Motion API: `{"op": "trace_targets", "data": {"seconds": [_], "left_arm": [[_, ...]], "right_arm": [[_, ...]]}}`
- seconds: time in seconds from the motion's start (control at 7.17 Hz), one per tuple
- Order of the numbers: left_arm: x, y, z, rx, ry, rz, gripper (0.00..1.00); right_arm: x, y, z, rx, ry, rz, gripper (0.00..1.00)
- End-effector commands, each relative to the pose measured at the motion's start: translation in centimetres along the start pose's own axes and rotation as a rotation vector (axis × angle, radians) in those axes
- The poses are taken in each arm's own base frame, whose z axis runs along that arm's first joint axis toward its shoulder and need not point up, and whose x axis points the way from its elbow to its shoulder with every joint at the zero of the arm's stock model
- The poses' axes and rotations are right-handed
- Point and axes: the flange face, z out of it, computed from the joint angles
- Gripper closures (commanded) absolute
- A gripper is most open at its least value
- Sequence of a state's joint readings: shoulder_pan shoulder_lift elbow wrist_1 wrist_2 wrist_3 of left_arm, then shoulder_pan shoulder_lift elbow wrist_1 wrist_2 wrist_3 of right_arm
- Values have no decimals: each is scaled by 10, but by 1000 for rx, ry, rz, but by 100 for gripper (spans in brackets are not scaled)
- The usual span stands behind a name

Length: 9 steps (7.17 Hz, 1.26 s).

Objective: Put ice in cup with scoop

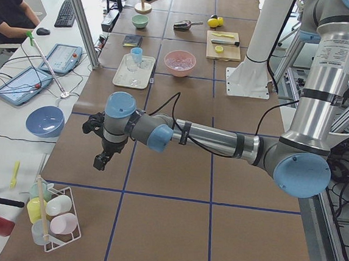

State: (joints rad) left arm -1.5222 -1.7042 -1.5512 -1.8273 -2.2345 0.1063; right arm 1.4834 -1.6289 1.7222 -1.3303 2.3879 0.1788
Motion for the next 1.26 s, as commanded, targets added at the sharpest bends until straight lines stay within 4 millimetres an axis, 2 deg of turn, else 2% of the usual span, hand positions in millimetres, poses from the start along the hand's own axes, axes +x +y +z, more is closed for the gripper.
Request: {"op": "trace_targets", "data": {"seconds": [0.0, 0.14, 0.28, 0.42, 0.56, 1.12], "left_arm": [[-13, 13, -16, -90, -1, -113, 0], [-26, 26, -32, -132, 4, -109, 0], [-41, 45, -33, -206, 48, -109, 0], [-43, 82, -7, -224, 178, -175, 0], [-39, 106, 2, -201, 240, -193, 0], [-37, 94, 0, -190, 220, -173, 0]], "right_arm": [[12, 5, 0, -28, 2, 44, 0], [13, 6, 1, -47, 2, 61, 0], [19, 9, 1, -51, -2, 56, 0], [29, 16, -2, -51, -36, 73, 0], [36, 25, -1, -59, -78, 93, 0], [62, 39, 16, -85, -20, 64, 0]]}}
